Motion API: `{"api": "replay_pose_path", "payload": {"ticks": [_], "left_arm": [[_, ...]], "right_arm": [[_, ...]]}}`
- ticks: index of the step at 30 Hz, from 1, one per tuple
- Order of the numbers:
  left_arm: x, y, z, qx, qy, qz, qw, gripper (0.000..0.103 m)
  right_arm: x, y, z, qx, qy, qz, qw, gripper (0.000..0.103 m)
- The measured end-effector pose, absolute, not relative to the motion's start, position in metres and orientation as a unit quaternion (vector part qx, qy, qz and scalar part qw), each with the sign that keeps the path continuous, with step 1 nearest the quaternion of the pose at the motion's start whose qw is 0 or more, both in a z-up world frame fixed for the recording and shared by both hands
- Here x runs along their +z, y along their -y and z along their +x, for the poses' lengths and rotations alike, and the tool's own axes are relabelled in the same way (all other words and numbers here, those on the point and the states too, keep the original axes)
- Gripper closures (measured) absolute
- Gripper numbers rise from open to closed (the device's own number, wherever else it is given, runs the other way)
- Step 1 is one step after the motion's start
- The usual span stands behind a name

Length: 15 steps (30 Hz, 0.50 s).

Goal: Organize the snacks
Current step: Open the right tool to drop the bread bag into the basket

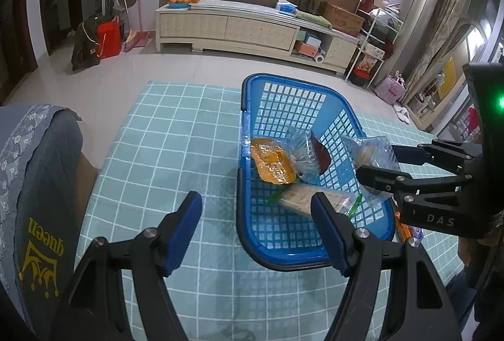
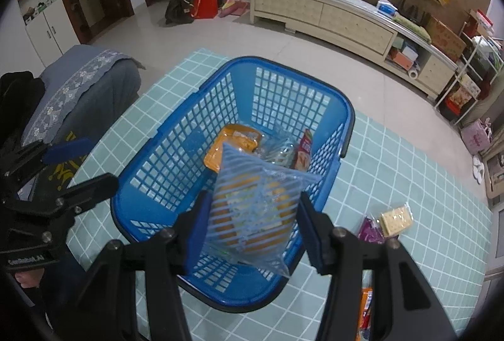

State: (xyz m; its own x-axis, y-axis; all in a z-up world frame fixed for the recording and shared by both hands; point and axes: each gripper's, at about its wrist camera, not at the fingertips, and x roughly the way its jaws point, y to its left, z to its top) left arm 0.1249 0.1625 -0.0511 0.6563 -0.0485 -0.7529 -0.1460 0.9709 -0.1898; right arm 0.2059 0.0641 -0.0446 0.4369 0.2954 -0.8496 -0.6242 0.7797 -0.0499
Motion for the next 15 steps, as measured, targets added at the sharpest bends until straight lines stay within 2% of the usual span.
{"api": "replay_pose_path", "payload": {"ticks": [1, 3, 5, 15], "left_arm": [[-0.051, -0.164, 0.124, 0.028, -0.414, -0.118, 0.902, 0.033], [-0.052, -0.165, 0.123, 0.028, -0.415, -0.122, 0.901, 0.033], [-0.053, -0.165, 0.121, 0.027, -0.415, -0.125, 0.901, 0.033], [-0.042, -0.149, 0.112, 0.014, -0.407, -0.121, 0.905, 0.033]], "right_arm": [[-0.046, -0.065, 0.206, 0.268, -0.454, -0.188, 0.829, 0.04], [-0.045, -0.062, 0.206, 0.264, -0.452, -0.187, 0.831, 0.025], [-0.043, -0.058, 0.204, 0.265, -0.45, -0.179, 0.834, 0.021], [-0.023, -0.032, 0.191, 0.256, -0.434, -0.164, 0.848, 0.018]]}}
